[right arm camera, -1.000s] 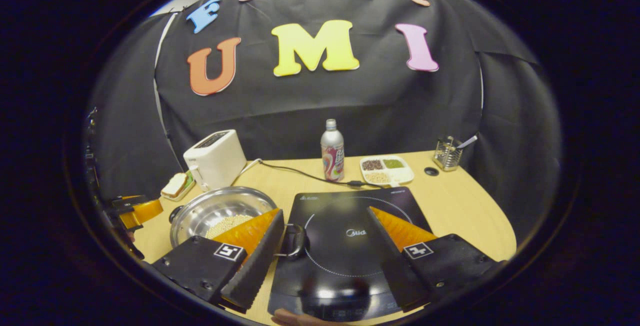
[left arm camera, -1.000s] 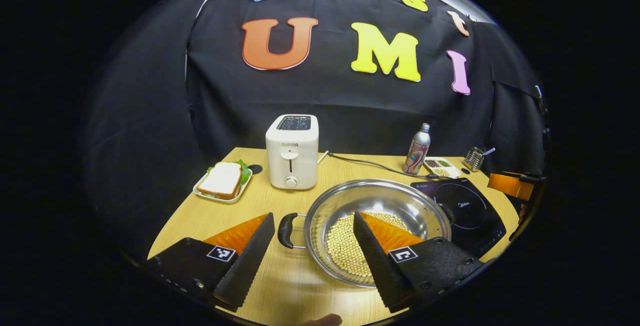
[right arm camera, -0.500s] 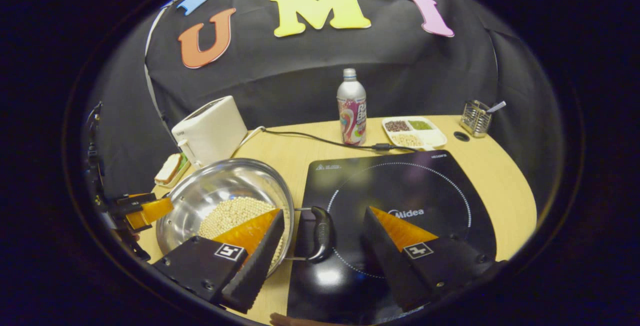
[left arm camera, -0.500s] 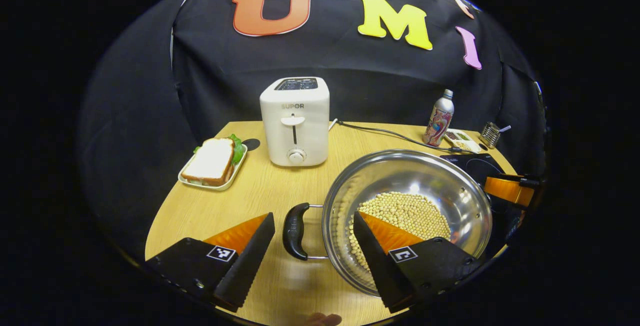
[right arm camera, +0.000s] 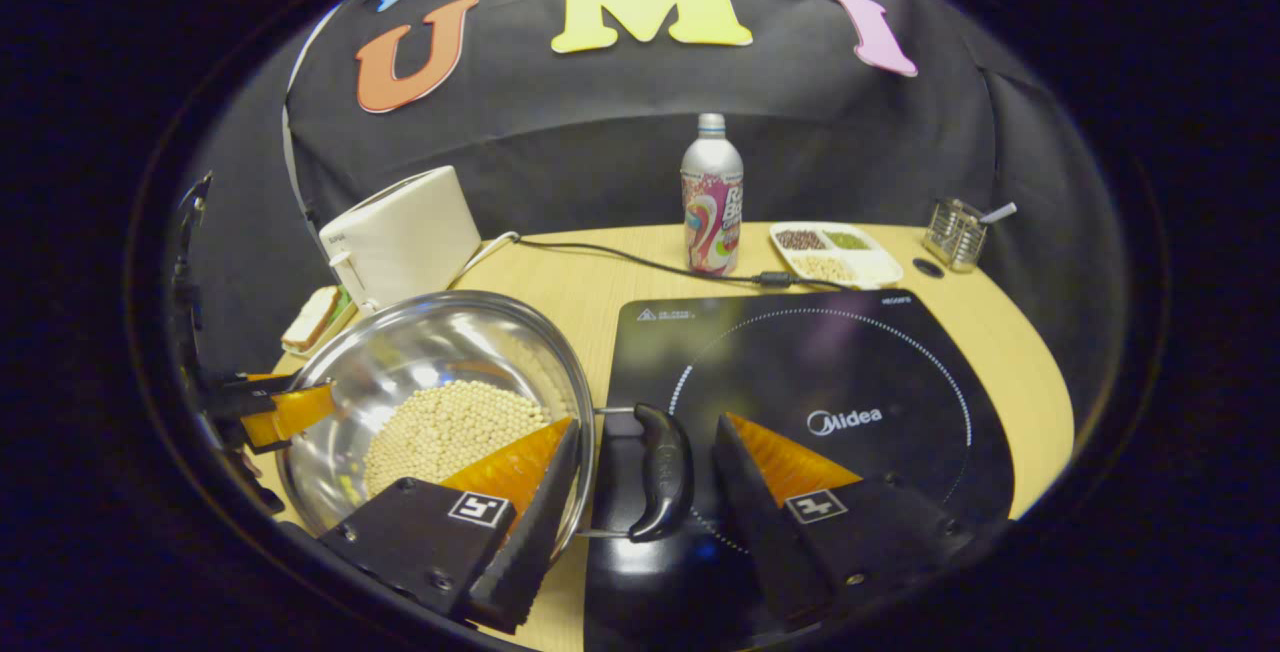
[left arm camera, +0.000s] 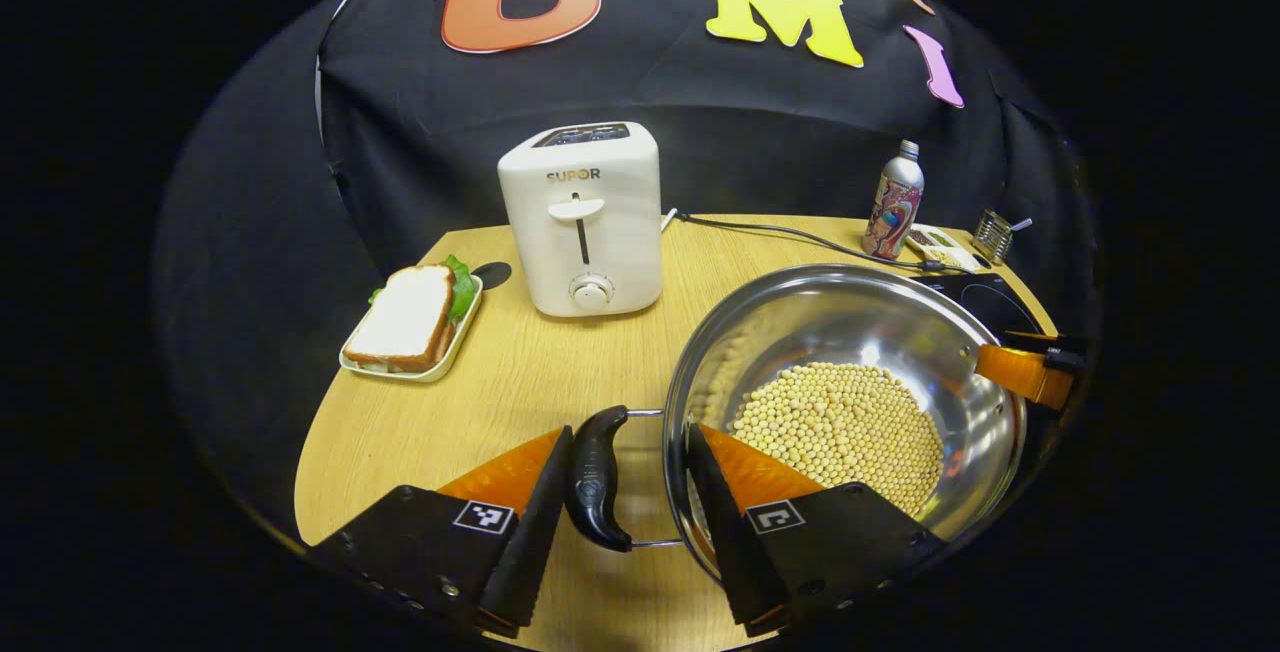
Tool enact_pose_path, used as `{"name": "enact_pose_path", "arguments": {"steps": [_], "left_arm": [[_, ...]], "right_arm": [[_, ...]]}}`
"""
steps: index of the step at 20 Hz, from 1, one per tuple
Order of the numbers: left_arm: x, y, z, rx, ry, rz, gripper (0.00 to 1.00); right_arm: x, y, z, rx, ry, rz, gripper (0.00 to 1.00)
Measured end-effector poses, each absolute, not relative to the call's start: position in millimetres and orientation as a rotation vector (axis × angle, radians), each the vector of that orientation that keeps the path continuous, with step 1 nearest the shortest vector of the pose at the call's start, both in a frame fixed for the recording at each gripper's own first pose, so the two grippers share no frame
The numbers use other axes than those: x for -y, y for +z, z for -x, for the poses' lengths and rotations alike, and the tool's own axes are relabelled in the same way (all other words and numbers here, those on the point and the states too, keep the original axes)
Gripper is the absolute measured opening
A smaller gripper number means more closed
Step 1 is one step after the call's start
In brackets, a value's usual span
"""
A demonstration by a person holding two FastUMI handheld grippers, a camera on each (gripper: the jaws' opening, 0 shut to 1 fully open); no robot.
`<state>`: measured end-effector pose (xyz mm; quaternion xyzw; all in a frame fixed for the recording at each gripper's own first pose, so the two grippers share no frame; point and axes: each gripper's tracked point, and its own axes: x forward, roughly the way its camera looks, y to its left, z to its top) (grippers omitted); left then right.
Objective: First push the handle of the pot to place it horizontally, then grasp the pot with both hands and set it on the induction cooktop.
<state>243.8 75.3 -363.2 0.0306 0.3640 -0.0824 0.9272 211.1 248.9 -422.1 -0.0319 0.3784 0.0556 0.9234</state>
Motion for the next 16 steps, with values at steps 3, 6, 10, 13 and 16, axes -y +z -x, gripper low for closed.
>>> {"name": "enact_pose_path", "arguments": {"steps": [3, 6, 10, 13, 16], "left_arm": [[-75, -362, -245, -0.755, -0.166, -0.039, 0.80], [-74, -363, -244, -0.758, -0.162, -0.030, 0.64], [-74, -361, -241, -0.773, -0.160, -0.044, 0.63], [-77, -351, -236, -0.781, -0.140, -0.051, 0.63], [-82, -325, -219, -0.755, -0.118, -0.056, 0.63]], "right_arm": [[-254, -429, -209, -0.774, 0.133, 0.088, 0.67], [-254, -427, -210, -0.789, 0.167, 0.095, 0.63], [-255, -424, -208, -0.806, 0.178, 0.089, 0.58], [-257, -415, -200, -0.807, 0.190, 0.086, 0.60], [-258, -389, -195, -0.784, 0.217, 0.088, 0.58]]}}
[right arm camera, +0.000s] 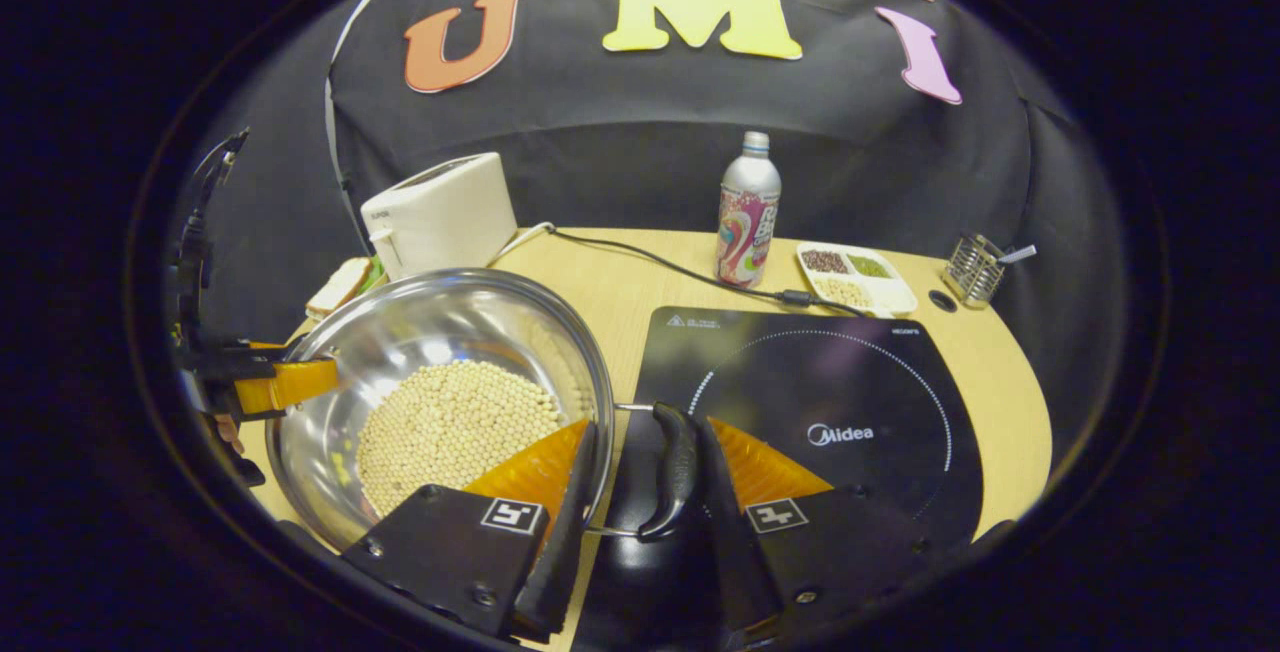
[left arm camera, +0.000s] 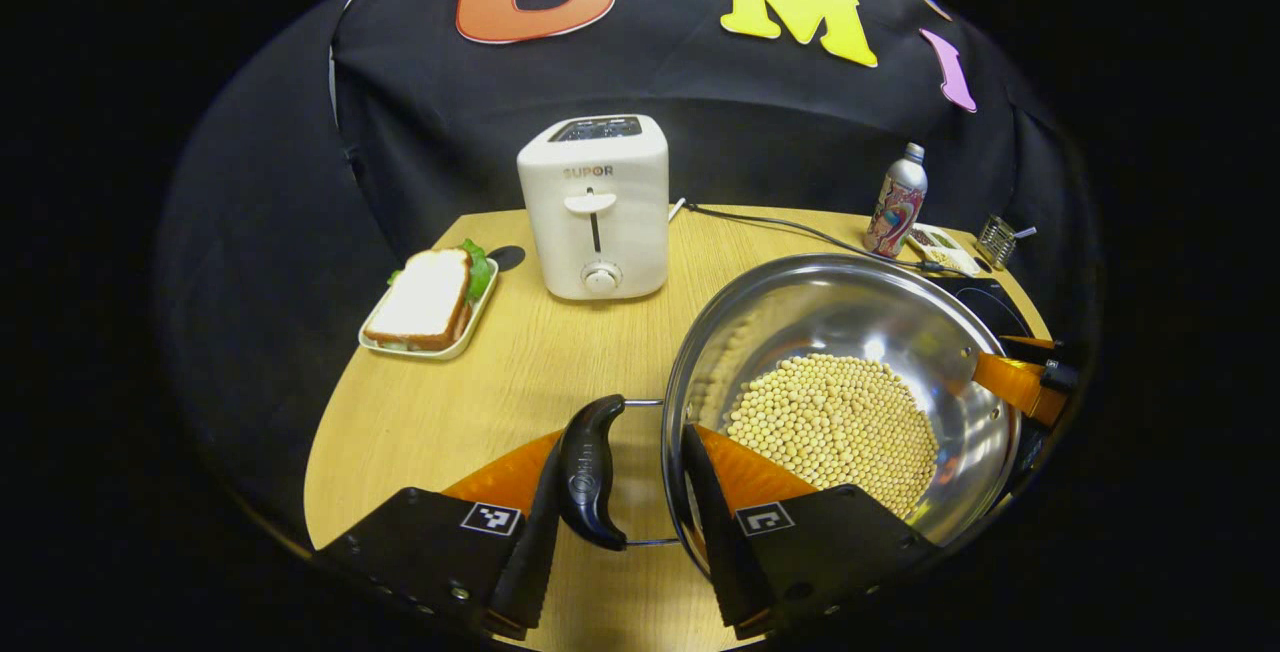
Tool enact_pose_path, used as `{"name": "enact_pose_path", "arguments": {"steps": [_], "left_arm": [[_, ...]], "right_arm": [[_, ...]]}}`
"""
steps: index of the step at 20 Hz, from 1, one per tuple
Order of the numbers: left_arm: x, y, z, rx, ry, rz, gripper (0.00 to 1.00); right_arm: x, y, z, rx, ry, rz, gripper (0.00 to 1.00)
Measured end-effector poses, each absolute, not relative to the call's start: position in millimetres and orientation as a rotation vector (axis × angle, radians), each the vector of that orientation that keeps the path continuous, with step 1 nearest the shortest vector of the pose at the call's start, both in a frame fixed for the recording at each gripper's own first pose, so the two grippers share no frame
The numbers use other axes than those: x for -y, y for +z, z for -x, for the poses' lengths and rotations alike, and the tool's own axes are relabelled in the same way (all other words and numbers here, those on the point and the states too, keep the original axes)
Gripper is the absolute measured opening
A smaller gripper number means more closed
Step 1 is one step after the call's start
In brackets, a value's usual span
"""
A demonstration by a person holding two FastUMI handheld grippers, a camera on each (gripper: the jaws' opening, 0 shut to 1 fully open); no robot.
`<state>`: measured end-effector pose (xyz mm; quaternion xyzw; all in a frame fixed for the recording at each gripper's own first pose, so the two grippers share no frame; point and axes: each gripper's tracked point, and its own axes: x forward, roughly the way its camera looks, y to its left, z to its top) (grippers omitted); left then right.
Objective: First push the handle of the pot to place it horizontally, then grasp the pot with both hands and set it on the induction cooktop.
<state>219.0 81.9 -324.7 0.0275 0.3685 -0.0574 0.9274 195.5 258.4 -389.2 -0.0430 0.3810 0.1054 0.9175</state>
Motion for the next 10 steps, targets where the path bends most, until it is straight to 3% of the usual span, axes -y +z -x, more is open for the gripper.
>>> {"name": "enact_pose_path", "arguments": {"steps": [10], "left_arm": [[-66, -219, -193, -0.679, -0.100, -0.017, 0.63]], "right_arm": [[-243, -273, -200, -0.670, 0.297, 0.118, 0.58]]}}
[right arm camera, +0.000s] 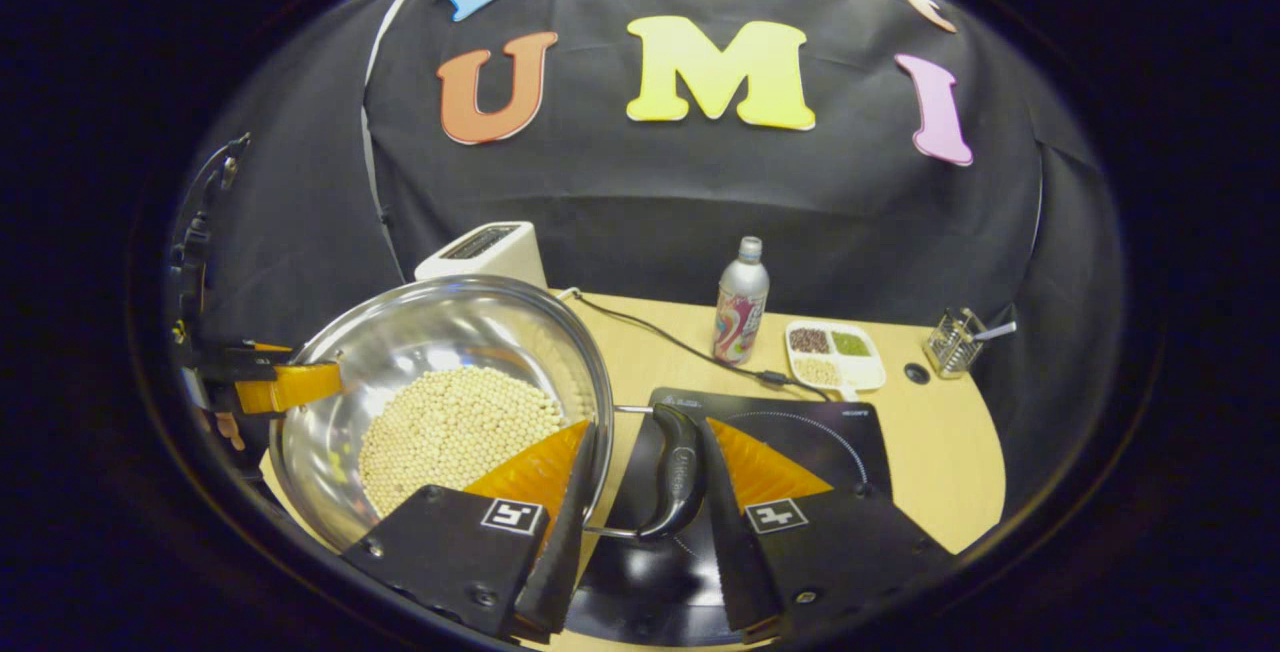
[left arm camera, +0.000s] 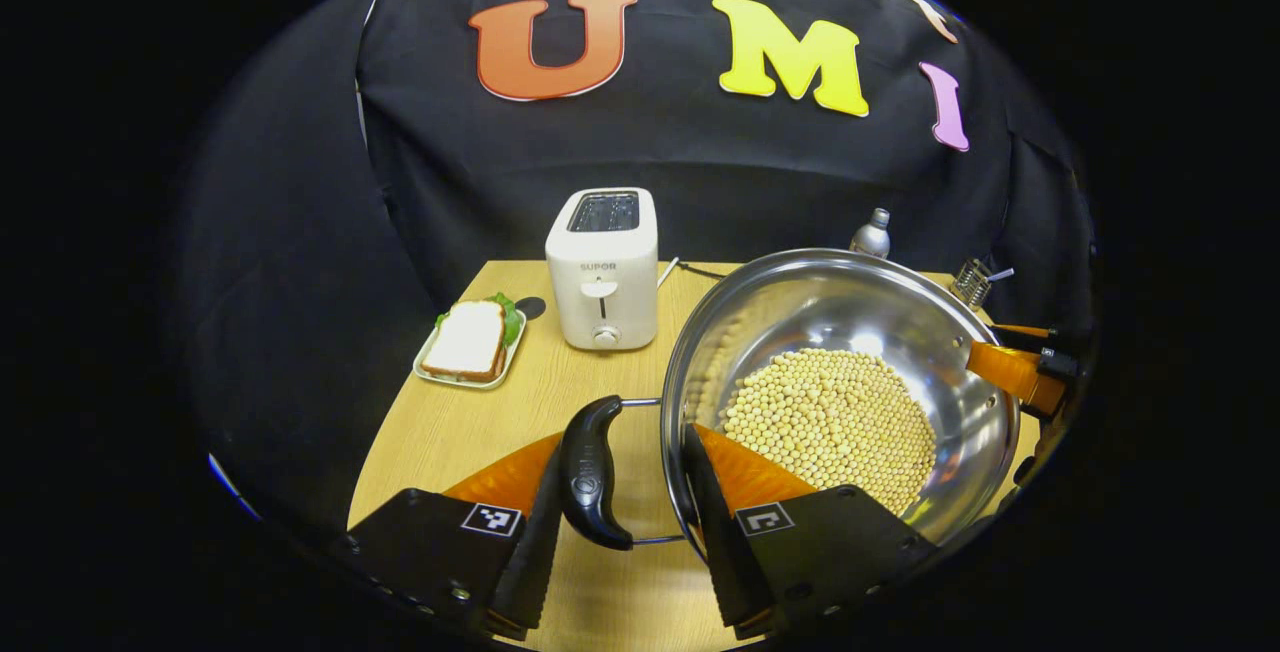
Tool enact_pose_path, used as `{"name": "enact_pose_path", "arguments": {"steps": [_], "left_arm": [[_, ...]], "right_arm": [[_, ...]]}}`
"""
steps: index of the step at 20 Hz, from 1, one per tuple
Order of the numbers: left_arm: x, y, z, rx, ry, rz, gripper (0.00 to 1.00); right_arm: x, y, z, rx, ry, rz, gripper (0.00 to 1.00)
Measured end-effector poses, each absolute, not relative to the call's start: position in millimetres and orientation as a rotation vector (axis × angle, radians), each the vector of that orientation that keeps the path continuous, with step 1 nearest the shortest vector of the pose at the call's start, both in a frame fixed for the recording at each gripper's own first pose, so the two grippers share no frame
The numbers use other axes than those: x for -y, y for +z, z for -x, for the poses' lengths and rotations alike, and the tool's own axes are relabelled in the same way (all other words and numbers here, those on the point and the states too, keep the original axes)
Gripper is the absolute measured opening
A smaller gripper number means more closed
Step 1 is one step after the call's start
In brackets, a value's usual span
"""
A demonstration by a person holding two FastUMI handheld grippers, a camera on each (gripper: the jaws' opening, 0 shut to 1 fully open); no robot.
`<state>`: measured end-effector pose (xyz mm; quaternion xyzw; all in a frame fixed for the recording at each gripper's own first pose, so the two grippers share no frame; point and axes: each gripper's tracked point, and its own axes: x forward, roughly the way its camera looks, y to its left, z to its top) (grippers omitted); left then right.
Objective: First push the handle of the pot to place it horizontally, then grasp the pot with both hands and set it on the induction cooktop.
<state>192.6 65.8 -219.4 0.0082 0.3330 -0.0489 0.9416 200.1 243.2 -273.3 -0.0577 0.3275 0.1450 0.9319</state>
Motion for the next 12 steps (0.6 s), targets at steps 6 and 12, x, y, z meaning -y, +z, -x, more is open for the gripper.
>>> {"name": "enact_pose_path", "arguments": {"steps": [6, 12], "left_arm": [[-31, -180, -196, -0.639, -0.127, -0.042, 0.63], [28, -153, -202, -0.601, -0.158, -0.075, 0.63]], "right_arm": [[-209, -230, -204, -0.649, 0.294, 0.088, 0.58], [-147, -206, -221, -0.636, 0.270, 0.058, 0.58]]}}
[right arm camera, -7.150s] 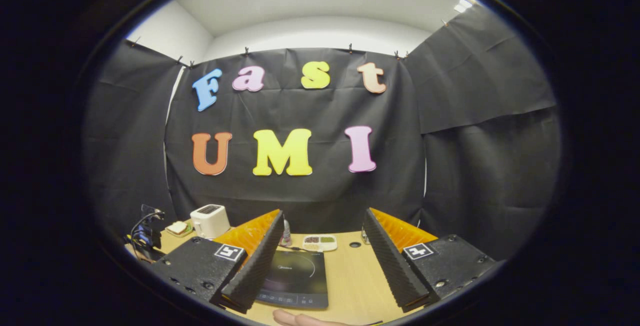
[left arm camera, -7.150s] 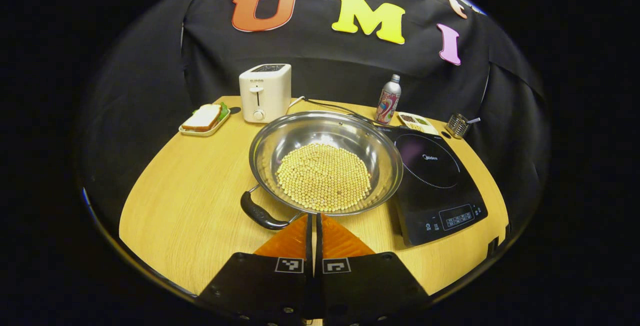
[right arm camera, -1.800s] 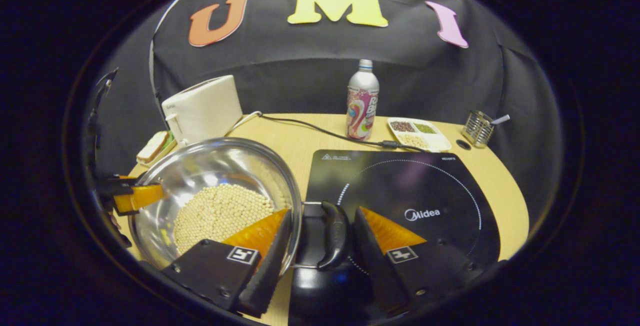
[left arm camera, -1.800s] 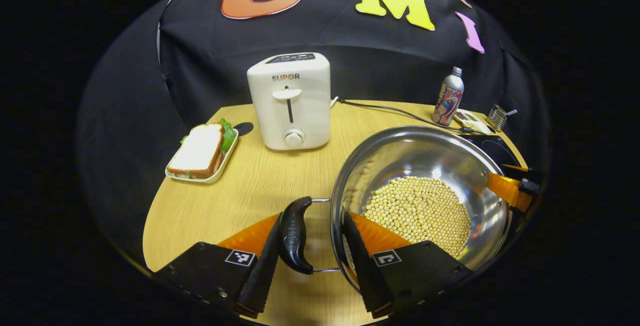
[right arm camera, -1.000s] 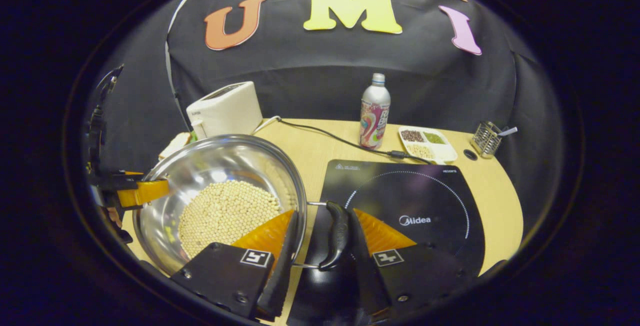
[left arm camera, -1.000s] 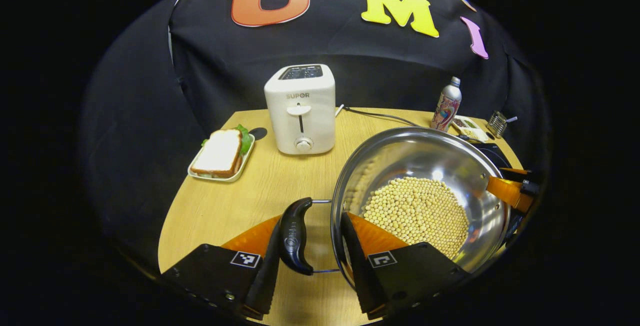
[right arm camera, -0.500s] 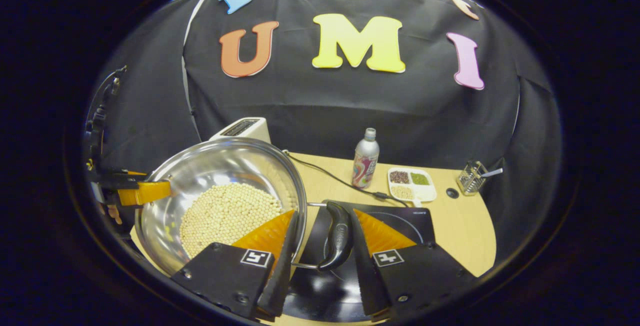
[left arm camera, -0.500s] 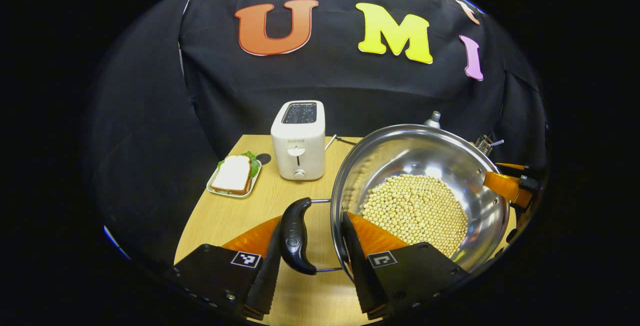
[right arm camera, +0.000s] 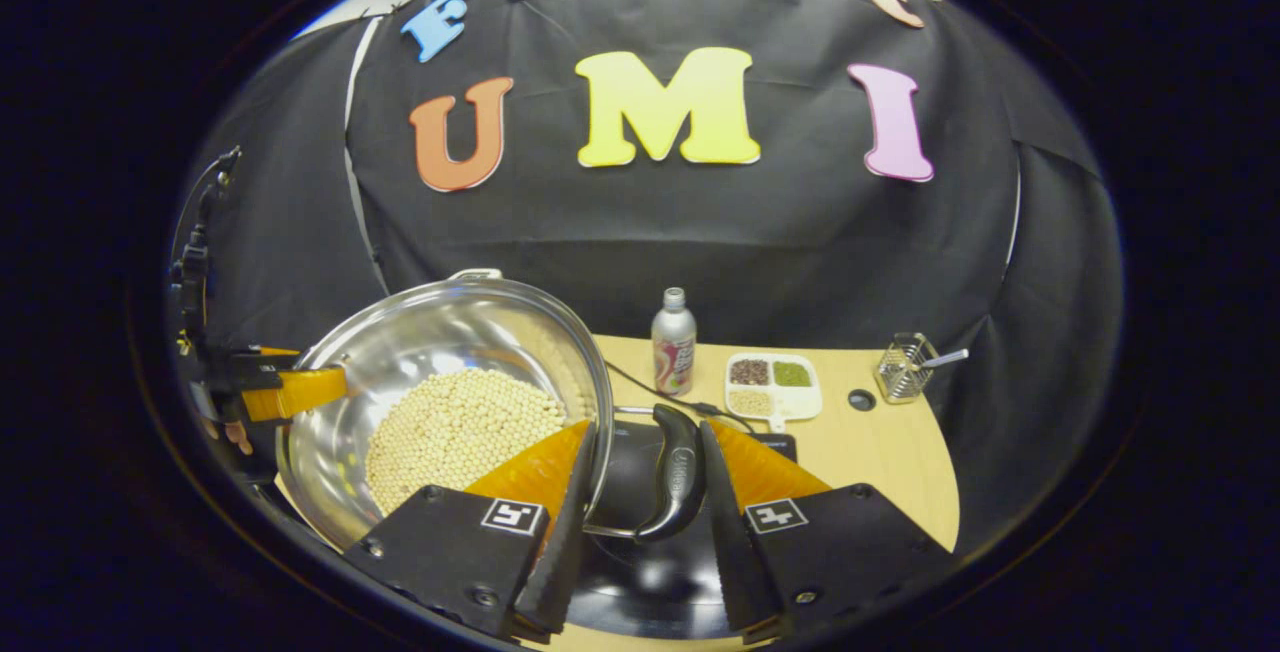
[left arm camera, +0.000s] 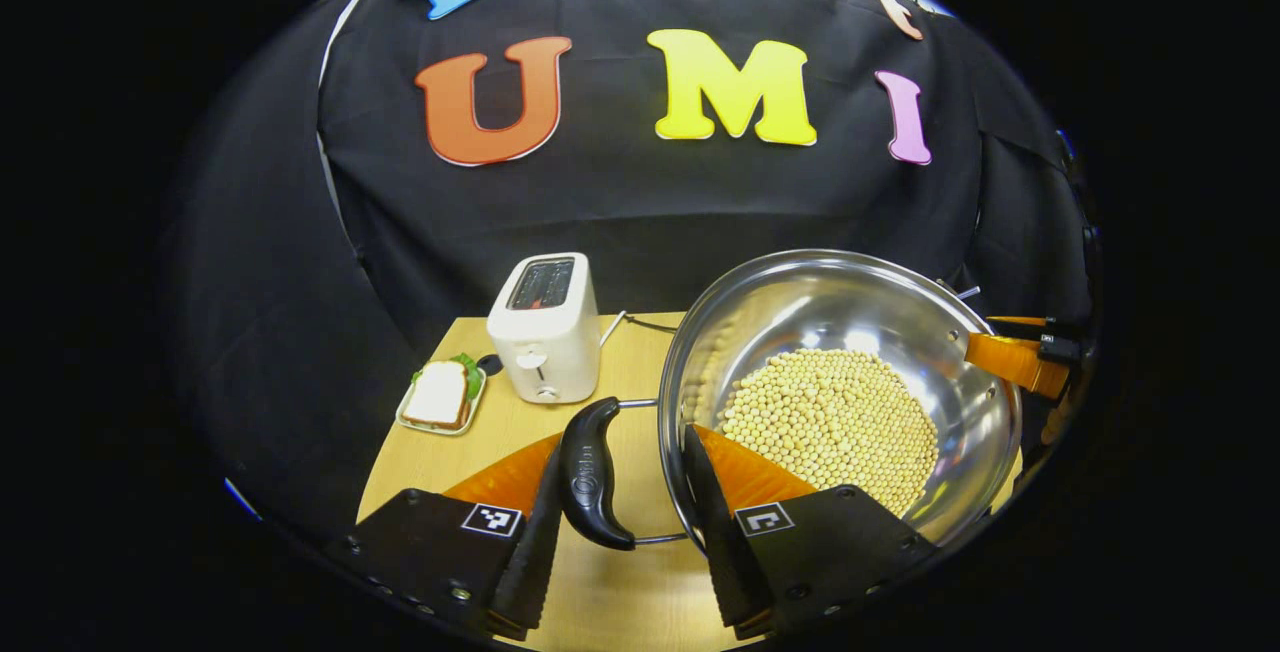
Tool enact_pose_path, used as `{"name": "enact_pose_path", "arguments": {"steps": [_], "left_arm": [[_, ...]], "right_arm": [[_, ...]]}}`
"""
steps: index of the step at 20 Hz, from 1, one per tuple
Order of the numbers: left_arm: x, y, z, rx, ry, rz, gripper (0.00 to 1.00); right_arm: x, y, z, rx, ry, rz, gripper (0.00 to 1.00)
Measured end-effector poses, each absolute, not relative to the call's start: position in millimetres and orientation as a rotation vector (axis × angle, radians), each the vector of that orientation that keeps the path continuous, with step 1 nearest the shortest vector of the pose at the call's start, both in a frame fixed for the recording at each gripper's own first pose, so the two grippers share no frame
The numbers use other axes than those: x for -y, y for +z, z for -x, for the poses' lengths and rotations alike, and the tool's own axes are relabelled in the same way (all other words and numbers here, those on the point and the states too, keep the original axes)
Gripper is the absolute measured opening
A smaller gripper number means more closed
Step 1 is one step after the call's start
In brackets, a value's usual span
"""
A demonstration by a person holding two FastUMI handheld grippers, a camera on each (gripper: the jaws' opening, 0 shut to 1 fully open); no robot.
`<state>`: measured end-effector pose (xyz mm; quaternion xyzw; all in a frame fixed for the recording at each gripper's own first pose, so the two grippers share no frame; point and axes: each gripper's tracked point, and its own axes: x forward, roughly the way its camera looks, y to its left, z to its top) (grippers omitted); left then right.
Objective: First push the handle of the pot to place it horizontally, then grasp the pot with both hands and set it on the induction cooktop.
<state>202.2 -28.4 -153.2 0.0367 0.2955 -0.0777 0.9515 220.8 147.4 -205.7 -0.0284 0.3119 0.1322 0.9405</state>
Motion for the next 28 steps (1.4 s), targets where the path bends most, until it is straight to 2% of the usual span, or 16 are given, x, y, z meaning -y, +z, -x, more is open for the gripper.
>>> {"name": "enact_pose_path", "arguments": {"steps": [14, 20, 25, 26, 27, 28], "left_arm": [[150, -165, -216, -0.573, -0.249, -0.024, 0.63], [173, -200, -225, -0.608, -0.267, -0.029, 0.63], [179, -232, -241, -0.624, -0.265, -0.013, 0.63], [182, -235, -246, -0.608, -0.272, -0.008, 0.72], [187, -249, -249, -0.654, -0.267, 0.001, 0.70], [184, -257, -250, -0.657, -0.265, -0.011, 0.67]], "right_arm": [[-23, -201, -237, -0.602, 0.160, 0.073, 0.58], [-2, -242, -244, -0.658, 0.130, 0.037, 0.60], [9, -289, -253, -0.703, 0.116, 0.020, 0.58], [11, -298, -257, -0.699, 0.106, 0.046, 0.60], [14, -305, -253, -0.702, 0.105, 0.059, 0.58], [12, -314, -261, -0.703, 0.099, 0.053, 0.60]]}}
